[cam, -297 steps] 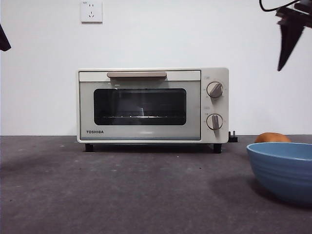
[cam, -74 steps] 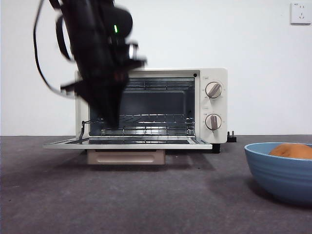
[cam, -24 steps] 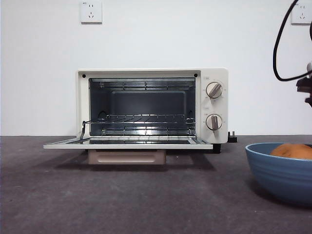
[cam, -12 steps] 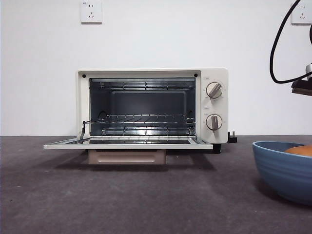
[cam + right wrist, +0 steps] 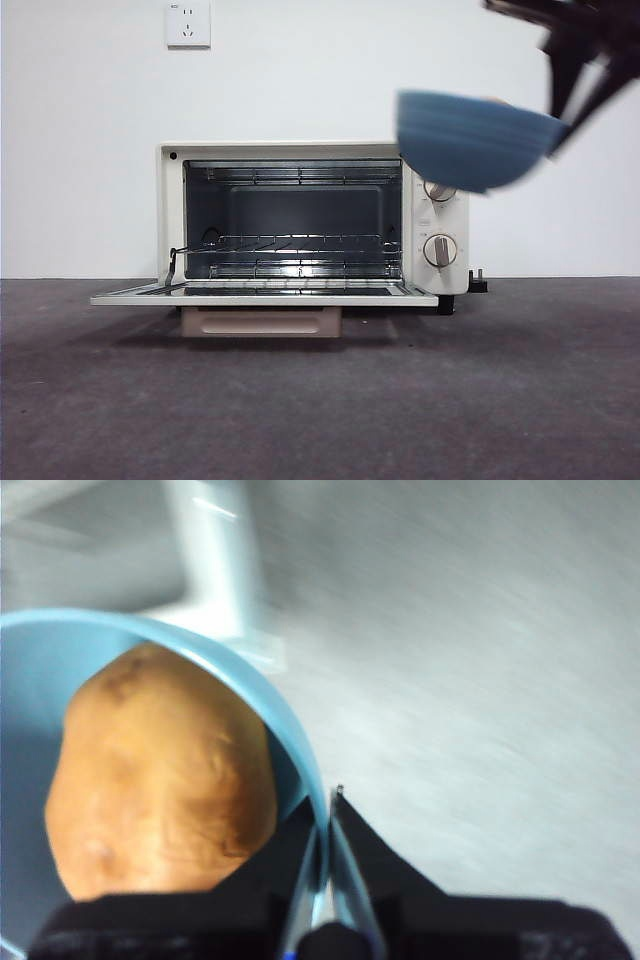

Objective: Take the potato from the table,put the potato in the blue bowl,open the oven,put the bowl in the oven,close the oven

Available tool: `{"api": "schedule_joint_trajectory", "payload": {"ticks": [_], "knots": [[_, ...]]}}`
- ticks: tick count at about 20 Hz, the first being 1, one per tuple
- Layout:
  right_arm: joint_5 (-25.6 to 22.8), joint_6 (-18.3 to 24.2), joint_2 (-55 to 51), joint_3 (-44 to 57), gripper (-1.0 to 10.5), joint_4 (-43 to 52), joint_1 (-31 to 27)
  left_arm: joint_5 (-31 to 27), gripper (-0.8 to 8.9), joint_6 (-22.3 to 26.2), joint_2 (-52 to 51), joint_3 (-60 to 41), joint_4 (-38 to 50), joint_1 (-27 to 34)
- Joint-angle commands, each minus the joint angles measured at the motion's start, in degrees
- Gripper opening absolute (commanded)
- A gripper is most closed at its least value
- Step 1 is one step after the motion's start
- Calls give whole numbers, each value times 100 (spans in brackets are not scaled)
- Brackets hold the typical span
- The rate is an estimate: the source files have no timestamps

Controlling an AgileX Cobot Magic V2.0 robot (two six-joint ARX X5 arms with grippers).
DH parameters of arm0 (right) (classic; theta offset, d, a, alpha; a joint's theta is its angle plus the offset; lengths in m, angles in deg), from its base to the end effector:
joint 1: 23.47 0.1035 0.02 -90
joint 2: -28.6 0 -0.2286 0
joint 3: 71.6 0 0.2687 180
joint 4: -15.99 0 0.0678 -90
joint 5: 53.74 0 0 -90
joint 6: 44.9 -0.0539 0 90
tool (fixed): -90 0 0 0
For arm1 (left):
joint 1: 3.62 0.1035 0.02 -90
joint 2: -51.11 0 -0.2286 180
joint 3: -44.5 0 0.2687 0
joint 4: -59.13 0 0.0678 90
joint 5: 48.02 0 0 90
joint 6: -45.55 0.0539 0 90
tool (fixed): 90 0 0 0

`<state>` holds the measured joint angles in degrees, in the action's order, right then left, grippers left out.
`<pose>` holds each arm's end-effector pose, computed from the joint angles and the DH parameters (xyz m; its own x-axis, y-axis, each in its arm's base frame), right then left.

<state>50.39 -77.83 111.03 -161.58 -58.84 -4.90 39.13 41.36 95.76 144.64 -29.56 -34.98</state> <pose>0.2827 0.1088 0.2547 0.2773 0.3507 -0.8945 0.1411 0.9060 0.3990 0.0965 -0.0557 0.4190 0.7395 -0.3925 -0.5469 0.4488 0.8930 -0.0340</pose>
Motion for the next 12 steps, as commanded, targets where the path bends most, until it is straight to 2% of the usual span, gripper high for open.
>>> {"api": "schedule_joint_trajectory", "payload": {"ticks": [1,4,8,12], "knots": [[-13,-155,671,-728,-16,-197,221,-9,-5,-57,35,-26,31,-20],[-341,-140,1617,-1864,-15,-691,538,-15,-5,-55,48,-26,31,-20],[-380,-190,2686,-3178,-15,-1204,623,-17,-5,-52,50,-26,31,-20],[-407,-673,3425,-4068,-15,-1292,623,-17,-5,-52,52,-26,31,-20]]}}
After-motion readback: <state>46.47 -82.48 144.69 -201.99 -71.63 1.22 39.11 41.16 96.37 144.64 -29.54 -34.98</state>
